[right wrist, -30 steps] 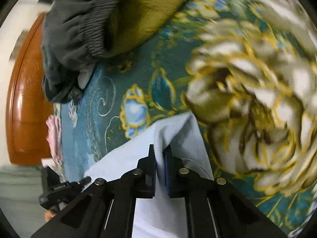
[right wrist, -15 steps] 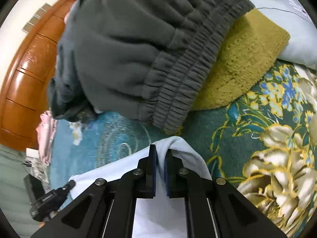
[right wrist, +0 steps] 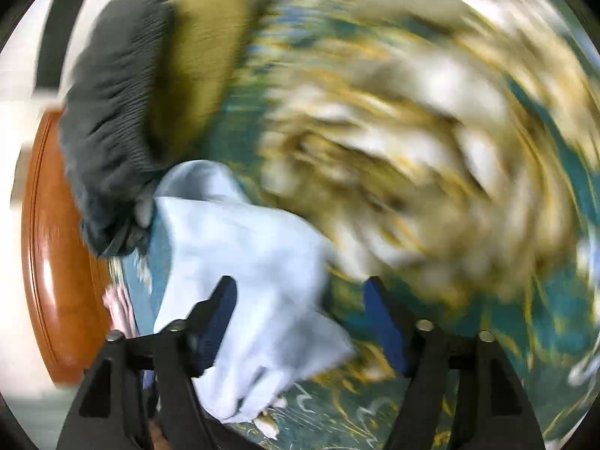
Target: Fold clothes
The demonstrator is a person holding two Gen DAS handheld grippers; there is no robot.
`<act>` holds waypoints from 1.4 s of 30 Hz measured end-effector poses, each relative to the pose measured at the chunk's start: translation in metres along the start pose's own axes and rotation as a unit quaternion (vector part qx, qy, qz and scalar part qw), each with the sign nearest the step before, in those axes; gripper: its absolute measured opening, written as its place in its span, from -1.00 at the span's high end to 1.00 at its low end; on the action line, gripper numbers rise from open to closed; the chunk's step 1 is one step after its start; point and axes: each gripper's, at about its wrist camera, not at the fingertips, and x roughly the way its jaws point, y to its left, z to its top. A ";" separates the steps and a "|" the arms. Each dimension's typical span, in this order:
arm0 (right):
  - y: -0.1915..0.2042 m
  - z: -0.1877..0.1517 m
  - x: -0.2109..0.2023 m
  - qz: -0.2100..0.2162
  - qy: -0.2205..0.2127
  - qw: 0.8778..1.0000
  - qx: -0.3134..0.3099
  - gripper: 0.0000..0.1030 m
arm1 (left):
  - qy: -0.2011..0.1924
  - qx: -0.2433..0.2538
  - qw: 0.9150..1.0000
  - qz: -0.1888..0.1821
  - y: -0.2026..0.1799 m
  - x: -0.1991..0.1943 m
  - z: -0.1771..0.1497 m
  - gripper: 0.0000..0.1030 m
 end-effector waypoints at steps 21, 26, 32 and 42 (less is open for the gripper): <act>0.005 -0.016 0.011 0.034 -0.010 0.997 0.069 0.76 | 0.118 -0.089 0.986 -0.076 0.001 0.030 -0.040 0.40; 0.086 -0.035 -0.008 -0.013 -0.044 0.993 -0.110 0.77 | -0.009 -0.107 0.989 -0.099 0.017 -0.035 -0.029 0.40; 0.184 -0.075 -0.004 -0.041 -0.064 0.960 -0.270 0.77 | -0.076 -0.122 0.982 -0.124 0.024 -0.072 -0.025 0.40; 0.242 -0.249 0.043 -0.022 0.065 0.776 -0.627 0.78 | -0.163 -0.117 0.967 -0.158 0.037 -0.116 -0.029 0.25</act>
